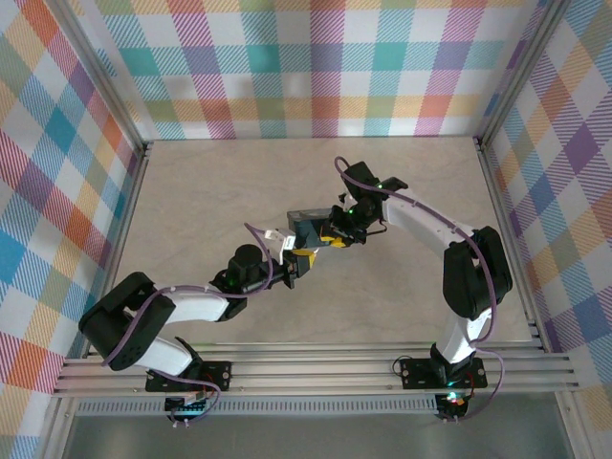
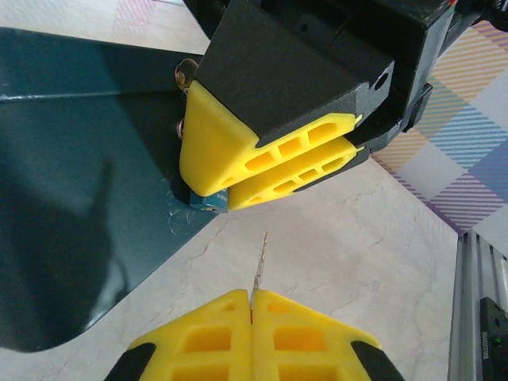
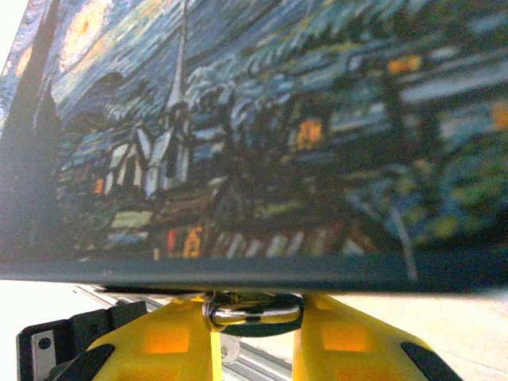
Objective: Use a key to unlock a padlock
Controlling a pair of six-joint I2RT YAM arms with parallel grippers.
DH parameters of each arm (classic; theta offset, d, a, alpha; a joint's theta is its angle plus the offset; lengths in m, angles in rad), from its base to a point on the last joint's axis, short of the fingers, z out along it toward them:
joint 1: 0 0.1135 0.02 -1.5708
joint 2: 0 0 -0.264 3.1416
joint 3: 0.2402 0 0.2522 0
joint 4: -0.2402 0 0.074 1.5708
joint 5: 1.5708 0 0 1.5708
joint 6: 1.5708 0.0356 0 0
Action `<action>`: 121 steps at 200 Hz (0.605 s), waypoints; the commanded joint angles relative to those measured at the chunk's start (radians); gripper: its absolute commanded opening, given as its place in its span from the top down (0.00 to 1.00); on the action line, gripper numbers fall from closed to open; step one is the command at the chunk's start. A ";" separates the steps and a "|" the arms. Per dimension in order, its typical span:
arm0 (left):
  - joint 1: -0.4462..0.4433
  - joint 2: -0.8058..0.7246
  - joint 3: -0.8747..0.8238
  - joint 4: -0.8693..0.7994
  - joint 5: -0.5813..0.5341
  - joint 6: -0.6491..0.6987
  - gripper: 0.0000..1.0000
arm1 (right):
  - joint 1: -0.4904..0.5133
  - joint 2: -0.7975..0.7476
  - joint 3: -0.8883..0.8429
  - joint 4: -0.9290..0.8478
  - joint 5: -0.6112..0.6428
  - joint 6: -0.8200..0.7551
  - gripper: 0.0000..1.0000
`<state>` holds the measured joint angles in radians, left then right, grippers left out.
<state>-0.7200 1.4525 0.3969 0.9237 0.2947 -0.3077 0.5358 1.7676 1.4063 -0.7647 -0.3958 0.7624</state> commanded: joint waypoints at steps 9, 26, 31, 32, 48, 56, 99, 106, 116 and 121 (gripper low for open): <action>-0.012 0.026 0.024 0.085 -0.012 -0.031 1.00 | -0.008 -0.053 0.010 0.025 -0.052 0.026 1.00; -0.012 0.038 0.030 0.077 -0.021 -0.038 1.00 | -0.008 -0.053 0.007 0.027 -0.055 0.026 1.00; -0.012 0.041 0.030 0.076 -0.024 -0.039 1.00 | -0.009 -0.054 0.006 0.026 -0.056 0.026 1.00; -0.012 0.040 0.030 0.076 -0.025 -0.040 1.00 | -0.009 -0.054 0.006 0.025 -0.056 0.026 1.00; -0.009 0.057 0.038 0.075 -0.025 -0.048 1.00 | -0.011 -0.055 0.004 0.028 -0.055 0.025 1.00; -0.009 0.067 0.044 0.075 -0.021 -0.053 1.00 | -0.012 -0.056 0.001 0.031 -0.055 0.025 1.00; 0.000 0.109 0.072 0.089 -0.005 -0.088 1.00 | -0.013 -0.057 -0.009 0.043 -0.063 0.024 1.00; 0.001 0.114 0.077 0.087 -0.004 -0.092 1.00 | -0.014 -0.057 -0.010 0.044 -0.064 0.023 1.00; 0.004 0.118 0.080 0.091 -0.003 -0.099 1.00 | -0.014 -0.059 -0.010 0.046 -0.064 0.024 1.00; 0.005 0.122 0.081 0.093 -0.001 -0.103 1.00 | -0.014 -0.059 -0.010 0.045 -0.066 0.023 1.00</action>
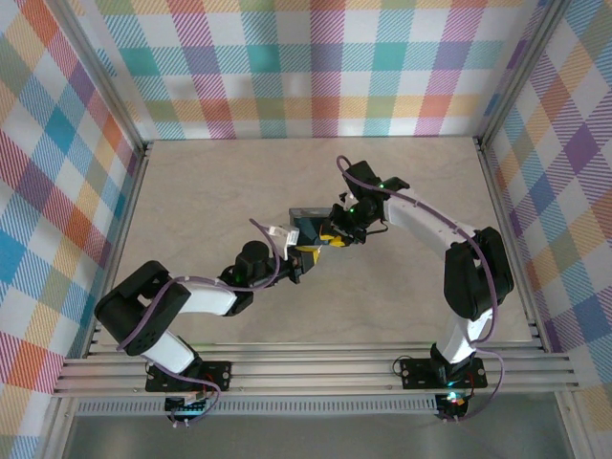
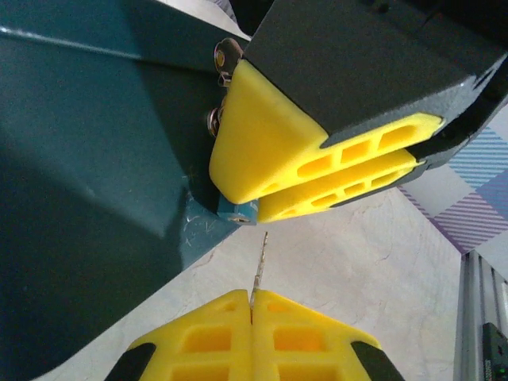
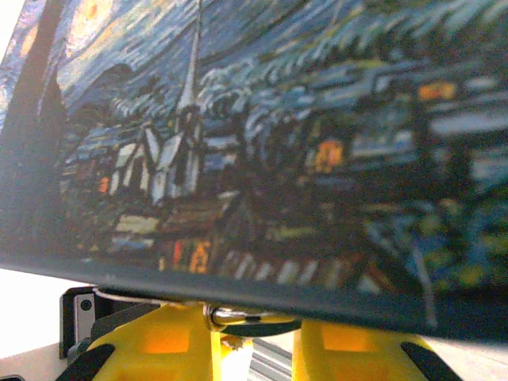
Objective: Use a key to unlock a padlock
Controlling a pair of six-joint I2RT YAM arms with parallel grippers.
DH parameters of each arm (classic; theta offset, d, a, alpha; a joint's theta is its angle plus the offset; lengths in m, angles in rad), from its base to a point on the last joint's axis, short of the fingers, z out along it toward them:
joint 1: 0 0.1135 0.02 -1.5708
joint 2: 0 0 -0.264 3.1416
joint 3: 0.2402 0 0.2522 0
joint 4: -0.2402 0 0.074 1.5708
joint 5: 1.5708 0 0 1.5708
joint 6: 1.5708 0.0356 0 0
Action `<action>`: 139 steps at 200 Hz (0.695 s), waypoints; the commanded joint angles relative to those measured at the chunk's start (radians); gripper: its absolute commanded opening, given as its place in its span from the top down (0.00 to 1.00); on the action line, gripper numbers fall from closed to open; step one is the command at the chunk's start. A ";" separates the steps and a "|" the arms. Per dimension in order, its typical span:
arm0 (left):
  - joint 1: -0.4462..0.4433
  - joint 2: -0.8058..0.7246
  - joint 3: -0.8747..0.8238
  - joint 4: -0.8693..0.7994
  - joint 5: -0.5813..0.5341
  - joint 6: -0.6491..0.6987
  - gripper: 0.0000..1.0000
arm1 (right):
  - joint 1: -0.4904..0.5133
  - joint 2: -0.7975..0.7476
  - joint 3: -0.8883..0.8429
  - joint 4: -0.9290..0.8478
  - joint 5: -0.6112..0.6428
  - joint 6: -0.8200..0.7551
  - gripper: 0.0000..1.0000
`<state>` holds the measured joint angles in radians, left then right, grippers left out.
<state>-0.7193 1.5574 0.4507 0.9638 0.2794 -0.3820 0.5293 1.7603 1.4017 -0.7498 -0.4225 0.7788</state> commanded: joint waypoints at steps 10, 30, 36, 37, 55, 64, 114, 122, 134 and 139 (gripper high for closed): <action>0.007 0.021 0.029 0.058 0.015 -0.033 1.00 | -0.007 -0.052 -0.006 0.032 -0.039 0.007 1.00; 0.012 0.032 0.031 0.061 0.017 -0.044 1.00 | -0.008 -0.051 -0.004 0.033 -0.039 0.007 1.00; 0.013 0.036 0.029 0.066 0.017 -0.047 1.00 | -0.008 -0.052 -0.004 0.033 -0.039 0.006 1.00; 0.014 0.037 0.028 0.067 0.016 -0.047 1.00 | -0.008 -0.052 -0.004 0.033 -0.039 0.006 1.00; 0.018 0.047 0.023 0.082 0.022 -0.058 1.00 | -0.008 -0.050 -0.004 0.034 -0.040 0.007 1.00; 0.019 0.050 0.020 0.088 0.021 -0.064 1.00 | -0.008 -0.050 -0.004 0.036 -0.039 0.007 1.00; 0.026 0.067 0.013 0.127 0.008 -0.092 1.00 | -0.008 -0.050 -0.007 0.040 -0.041 0.007 1.00; 0.027 0.069 0.017 0.128 0.007 -0.093 1.00 | -0.008 -0.051 -0.007 0.039 -0.043 0.007 1.00; 0.030 0.072 0.020 0.128 0.006 -0.095 1.00 | -0.008 -0.052 -0.006 0.039 -0.044 0.007 1.00; 0.032 0.073 0.022 0.128 0.005 -0.096 1.00 | -0.008 -0.052 -0.006 0.040 -0.045 0.007 1.00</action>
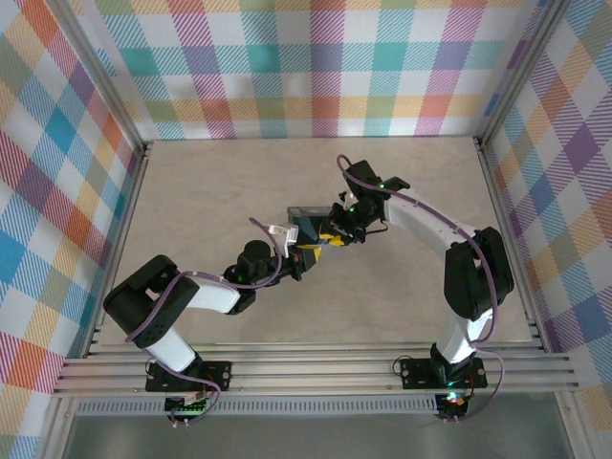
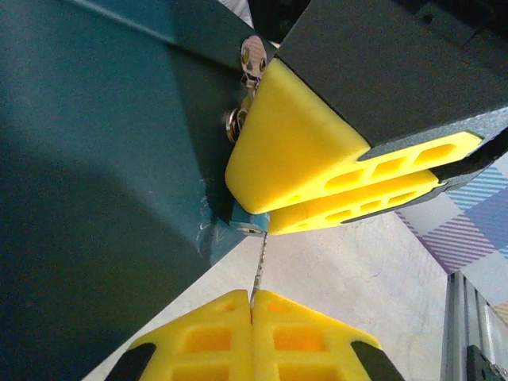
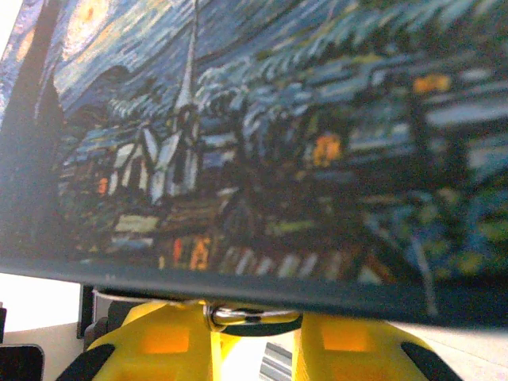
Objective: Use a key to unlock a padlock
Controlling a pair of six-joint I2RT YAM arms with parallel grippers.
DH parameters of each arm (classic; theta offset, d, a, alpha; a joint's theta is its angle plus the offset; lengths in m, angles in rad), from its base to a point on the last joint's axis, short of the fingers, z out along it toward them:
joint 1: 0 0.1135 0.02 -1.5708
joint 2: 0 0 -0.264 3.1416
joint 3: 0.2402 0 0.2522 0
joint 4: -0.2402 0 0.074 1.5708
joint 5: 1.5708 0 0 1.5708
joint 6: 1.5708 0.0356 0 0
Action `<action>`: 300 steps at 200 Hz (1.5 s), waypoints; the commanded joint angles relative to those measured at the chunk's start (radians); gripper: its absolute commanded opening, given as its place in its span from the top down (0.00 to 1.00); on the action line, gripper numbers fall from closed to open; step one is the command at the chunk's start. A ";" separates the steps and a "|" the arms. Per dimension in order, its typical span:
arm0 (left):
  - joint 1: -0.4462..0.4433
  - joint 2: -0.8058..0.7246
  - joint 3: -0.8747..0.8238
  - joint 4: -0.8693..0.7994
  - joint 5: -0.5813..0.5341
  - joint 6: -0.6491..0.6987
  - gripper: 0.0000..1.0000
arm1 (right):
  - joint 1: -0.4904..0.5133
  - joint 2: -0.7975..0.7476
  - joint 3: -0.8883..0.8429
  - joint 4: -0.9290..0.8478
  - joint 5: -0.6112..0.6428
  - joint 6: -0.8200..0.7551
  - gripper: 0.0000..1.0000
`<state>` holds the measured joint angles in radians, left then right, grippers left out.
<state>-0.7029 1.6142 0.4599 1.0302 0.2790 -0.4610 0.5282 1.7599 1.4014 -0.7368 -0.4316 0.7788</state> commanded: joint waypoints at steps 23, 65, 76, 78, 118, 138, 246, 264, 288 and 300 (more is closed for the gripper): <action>0.019 0.024 0.021 0.062 0.010 -0.024 1.00 | -0.007 -0.051 -0.003 0.026 -0.038 0.008 1.00; 0.022 0.041 0.023 0.087 0.013 -0.043 1.00 | -0.007 -0.050 -0.004 0.029 -0.044 0.011 1.00; 0.022 0.045 0.023 0.096 0.015 -0.048 1.00 | -0.007 -0.050 -0.005 0.030 -0.043 0.011 1.00; 0.022 0.046 0.023 0.099 0.013 -0.048 1.00 | -0.007 -0.050 -0.005 0.030 -0.044 0.011 1.00; 0.022 0.068 0.023 0.140 0.029 -0.066 1.00 | -0.007 -0.050 -0.013 0.034 -0.045 0.013 1.00; 0.022 0.073 0.017 0.163 0.029 -0.074 1.00 | -0.007 -0.050 -0.015 0.035 -0.045 0.013 1.00; 0.022 0.111 0.026 0.215 0.036 -0.104 1.00 | -0.008 -0.054 -0.023 0.045 -0.057 0.020 1.00; 0.022 0.118 0.024 0.238 0.025 -0.113 1.00 | -0.008 -0.056 -0.025 0.045 -0.060 0.019 1.00; 0.022 0.125 0.022 0.262 0.020 -0.120 1.00 | -0.008 -0.056 -0.028 0.049 -0.063 0.020 1.00; 0.022 0.127 0.022 0.265 0.020 -0.122 1.00 | -0.008 -0.057 -0.030 0.051 -0.067 0.022 1.00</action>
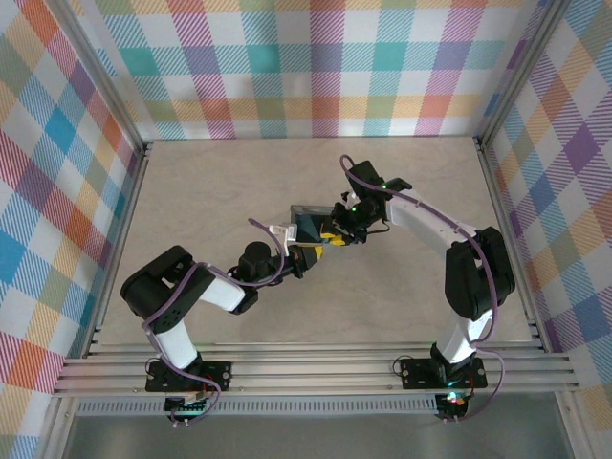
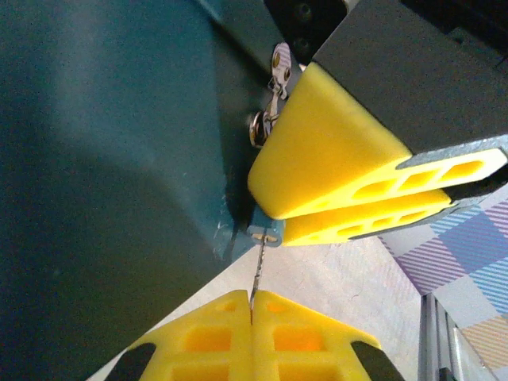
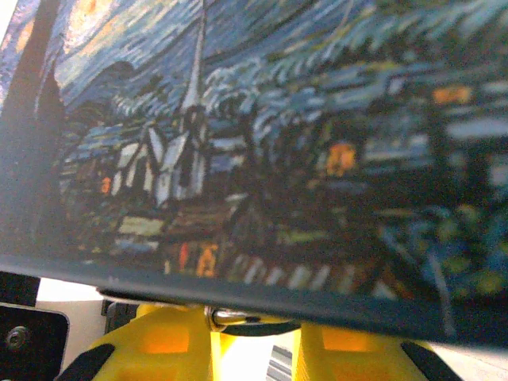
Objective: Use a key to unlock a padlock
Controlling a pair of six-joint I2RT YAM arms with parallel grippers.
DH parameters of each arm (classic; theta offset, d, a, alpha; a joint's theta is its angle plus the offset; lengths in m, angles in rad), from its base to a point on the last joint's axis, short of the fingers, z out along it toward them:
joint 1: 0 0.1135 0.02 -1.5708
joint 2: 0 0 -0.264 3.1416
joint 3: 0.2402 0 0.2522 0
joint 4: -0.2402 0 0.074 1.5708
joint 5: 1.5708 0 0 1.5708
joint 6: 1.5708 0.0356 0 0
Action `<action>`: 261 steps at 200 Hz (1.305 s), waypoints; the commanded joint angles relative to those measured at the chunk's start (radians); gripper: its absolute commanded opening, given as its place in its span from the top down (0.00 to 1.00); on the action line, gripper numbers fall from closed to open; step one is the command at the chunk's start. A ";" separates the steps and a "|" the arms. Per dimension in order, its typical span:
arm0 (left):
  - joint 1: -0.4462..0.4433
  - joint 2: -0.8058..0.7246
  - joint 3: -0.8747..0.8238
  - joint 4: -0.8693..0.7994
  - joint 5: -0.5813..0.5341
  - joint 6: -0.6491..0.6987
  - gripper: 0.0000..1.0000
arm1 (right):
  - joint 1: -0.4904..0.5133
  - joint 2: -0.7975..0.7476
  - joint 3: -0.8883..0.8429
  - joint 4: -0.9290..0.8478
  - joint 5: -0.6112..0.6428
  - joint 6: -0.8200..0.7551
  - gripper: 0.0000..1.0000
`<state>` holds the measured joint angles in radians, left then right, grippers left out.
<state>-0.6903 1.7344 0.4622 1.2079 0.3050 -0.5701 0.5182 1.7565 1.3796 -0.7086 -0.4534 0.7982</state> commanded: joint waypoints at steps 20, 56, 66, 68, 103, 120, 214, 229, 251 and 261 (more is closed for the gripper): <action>0.009 0.008 0.017 0.105 -0.016 -0.017 1.00 | 0.003 -0.054 -0.010 0.023 -0.051 0.005 1.00; 0.011 0.020 0.029 0.125 -0.023 -0.035 1.00 | 0.002 -0.056 -0.020 0.036 -0.066 0.015 1.00; 0.011 0.031 0.037 0.134 -0.020 -0.048 1.00 | 0.002 -0.054 -0.025 0.048 -0.079 0.024 1.00; 0.010 0.034 0.039 0.136 -0.017 -0.050 1.00 | 0.002 -0.054 -0.025 0.050 -0.080 0.026 1.00; 0.010 0.043 0.070 0.143 0.000 -0.077 1.00 | 0.002 -0.045 -0.030 0.053 -0.099 0.025 1.00; 0.012 0.036 0.080 0.144 0.007 -0.089 1.00 | 0.002 -0.042 -0.036 0.051 -0.106 0.017 1.00; 0.059 0.063 0.186 0.150 0.174 -0.231 1.00 | -0.031 -0.050 -0.054 0.052 -0.204 0.007 1.00; 0.061 0.054 0.185 0.147 0.174 -0.226 1.00 | -0.035 -0.051 -0.054 0.036 -0.200 0.001 1.00; 0.055 0.041 0.174 0.137 0.146 -0.193 1.00 | -0.035 -0.048 -0.049 0.022 -0.193 -0.001 1.00; 0.044 0.030 0.167 0.122 0.120 -0.157 1.00 | -0.035 -0.041 -0.041 0.015 -0.195 0.000 1.00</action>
<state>-0.6323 1.8137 0.5842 1.2301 0.4629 -0.7692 0.4507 1.7267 1.3453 -0.6357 -0.5228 0.8150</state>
